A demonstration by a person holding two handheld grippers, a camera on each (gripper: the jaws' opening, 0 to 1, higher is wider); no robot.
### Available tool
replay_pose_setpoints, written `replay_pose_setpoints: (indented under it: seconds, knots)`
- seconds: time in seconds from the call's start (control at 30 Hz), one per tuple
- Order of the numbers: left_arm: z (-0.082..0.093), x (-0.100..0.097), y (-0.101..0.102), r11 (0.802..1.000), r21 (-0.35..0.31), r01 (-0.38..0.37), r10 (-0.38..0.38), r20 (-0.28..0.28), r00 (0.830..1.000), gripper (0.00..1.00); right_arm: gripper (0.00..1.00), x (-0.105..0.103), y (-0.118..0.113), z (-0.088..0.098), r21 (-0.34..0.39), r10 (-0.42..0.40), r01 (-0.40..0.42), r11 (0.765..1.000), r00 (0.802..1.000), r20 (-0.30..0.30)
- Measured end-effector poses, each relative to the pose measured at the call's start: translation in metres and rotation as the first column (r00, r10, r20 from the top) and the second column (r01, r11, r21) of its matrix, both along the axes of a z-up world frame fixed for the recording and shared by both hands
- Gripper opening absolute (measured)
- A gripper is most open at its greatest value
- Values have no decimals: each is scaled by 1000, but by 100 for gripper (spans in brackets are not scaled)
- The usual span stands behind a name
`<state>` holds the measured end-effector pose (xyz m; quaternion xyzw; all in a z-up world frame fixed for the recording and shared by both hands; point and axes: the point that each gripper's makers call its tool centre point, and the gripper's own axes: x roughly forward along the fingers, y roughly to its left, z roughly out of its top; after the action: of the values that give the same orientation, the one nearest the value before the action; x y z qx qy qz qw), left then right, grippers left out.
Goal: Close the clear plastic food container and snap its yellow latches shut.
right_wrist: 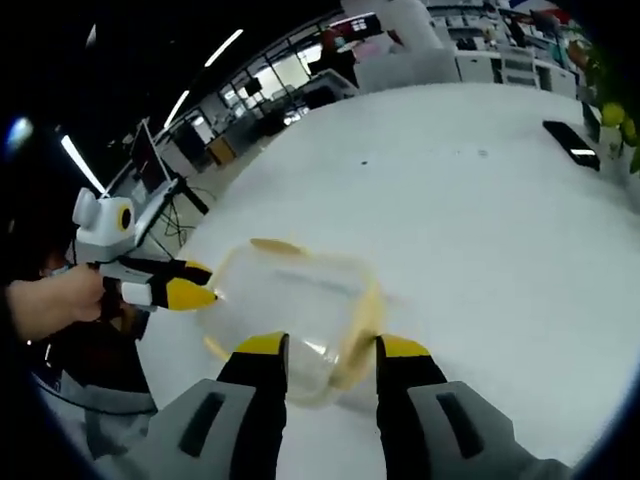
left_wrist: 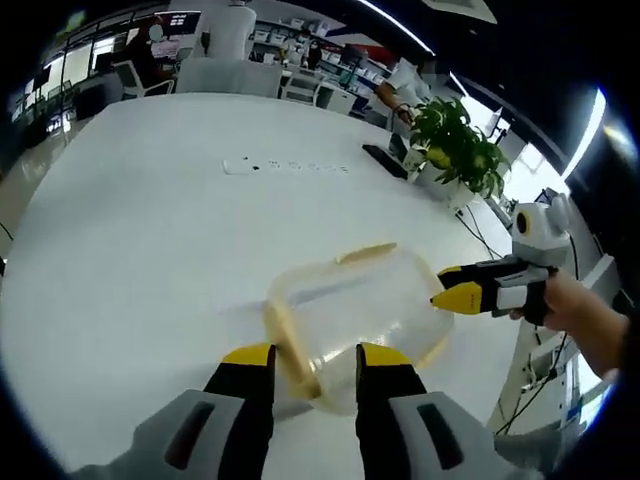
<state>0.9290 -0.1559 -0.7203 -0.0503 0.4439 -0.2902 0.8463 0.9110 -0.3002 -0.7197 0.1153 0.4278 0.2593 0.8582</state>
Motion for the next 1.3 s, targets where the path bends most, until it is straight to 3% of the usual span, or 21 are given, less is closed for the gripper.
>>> replay_pose_setpoints:
  seconds: [0.3,0.33,0.4,0.5,0.97,1.3]
  knots:
    - [-2,-3,0,1000,-20,-6,4,-78,997,25,31,0,2,-2,8,18,-17,1000,998,-66]
    - [-3,-5,0,999,-38,-32,27,-114,993,25,31,1,2,-2,5,21,-21,1000,997,-70]
    - [-3,-4,0,1000,-19,4,-6,-108,994,25,31,1,2,-2,0,29,-29,1000,996,-82]
    - [-4,-3,0,1000,-28,-10,6,-136,991,25,30,1,2,-3,-1,34,-34,999,995,-98]
    - [-4,-5,0,1000,-25,-11,7,-155,988,23,29,11,-2,-8,-4,46,-47,999,991,-126]
    - [-3,-5,-1,999,-18,-37,33,-156,987,21,28,12,-2,-10,0,15,-15,1000,994,-111]
